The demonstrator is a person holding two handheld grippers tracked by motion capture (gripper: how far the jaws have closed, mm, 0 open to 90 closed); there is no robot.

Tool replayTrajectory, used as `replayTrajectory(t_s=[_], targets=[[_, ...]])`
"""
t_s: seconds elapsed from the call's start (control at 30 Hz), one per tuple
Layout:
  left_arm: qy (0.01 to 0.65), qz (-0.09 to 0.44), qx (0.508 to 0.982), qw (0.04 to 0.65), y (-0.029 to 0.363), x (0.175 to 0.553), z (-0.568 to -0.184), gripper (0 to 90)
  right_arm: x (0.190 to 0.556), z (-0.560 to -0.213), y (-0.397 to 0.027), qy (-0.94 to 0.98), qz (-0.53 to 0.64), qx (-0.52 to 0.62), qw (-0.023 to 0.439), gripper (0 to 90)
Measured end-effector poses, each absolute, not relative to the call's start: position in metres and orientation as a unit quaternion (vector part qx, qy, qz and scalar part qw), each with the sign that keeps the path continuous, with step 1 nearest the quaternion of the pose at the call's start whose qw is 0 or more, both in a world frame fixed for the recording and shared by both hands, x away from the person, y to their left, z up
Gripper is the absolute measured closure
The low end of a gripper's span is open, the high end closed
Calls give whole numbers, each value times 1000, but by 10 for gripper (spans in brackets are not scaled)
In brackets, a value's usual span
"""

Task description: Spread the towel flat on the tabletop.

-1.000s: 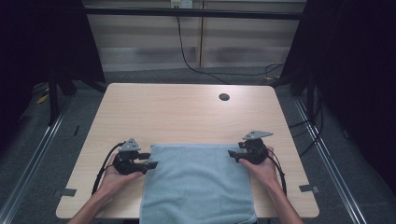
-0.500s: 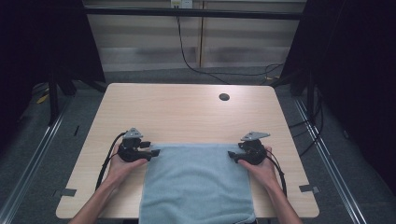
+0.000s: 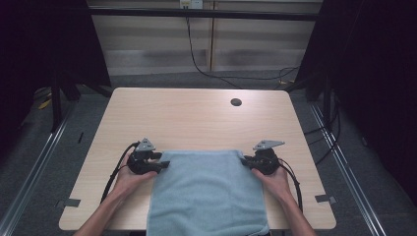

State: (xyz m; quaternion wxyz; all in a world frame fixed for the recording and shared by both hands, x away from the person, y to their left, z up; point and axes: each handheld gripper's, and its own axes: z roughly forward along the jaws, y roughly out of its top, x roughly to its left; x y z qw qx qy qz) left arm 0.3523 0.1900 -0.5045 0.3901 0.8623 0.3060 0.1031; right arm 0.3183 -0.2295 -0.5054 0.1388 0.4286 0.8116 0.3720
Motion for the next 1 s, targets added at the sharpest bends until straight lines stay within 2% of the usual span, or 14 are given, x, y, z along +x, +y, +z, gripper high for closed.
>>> replayTrajectory(t_s=[0.1,0.17,0.27,0.5,0.57,0.7,1.0], targets=[[297,79,863,401,188,349,-505,781,318,-506,-229,808,376,433,135,839],[302,69,860,405,190,351,-506,842,319,-506,-230,804,382,437,127,845],[316,49,852,415,196,355,-506,850,320,-504,-232,800,392,439,119,855],[324,42,830,452,204,355,-493,850,320,-494,-236,782,427,441,107,859],[314,46,835,449,206,356,-487,850,319,-489,-237,777,439,438,109,858],[318,45,816,481,213,358,-474,854,317,-475,-240,769,454,435,117,861],[326,49,793,512,218,364,-457,854,321,-451,-238,756,483,423,124,862]])
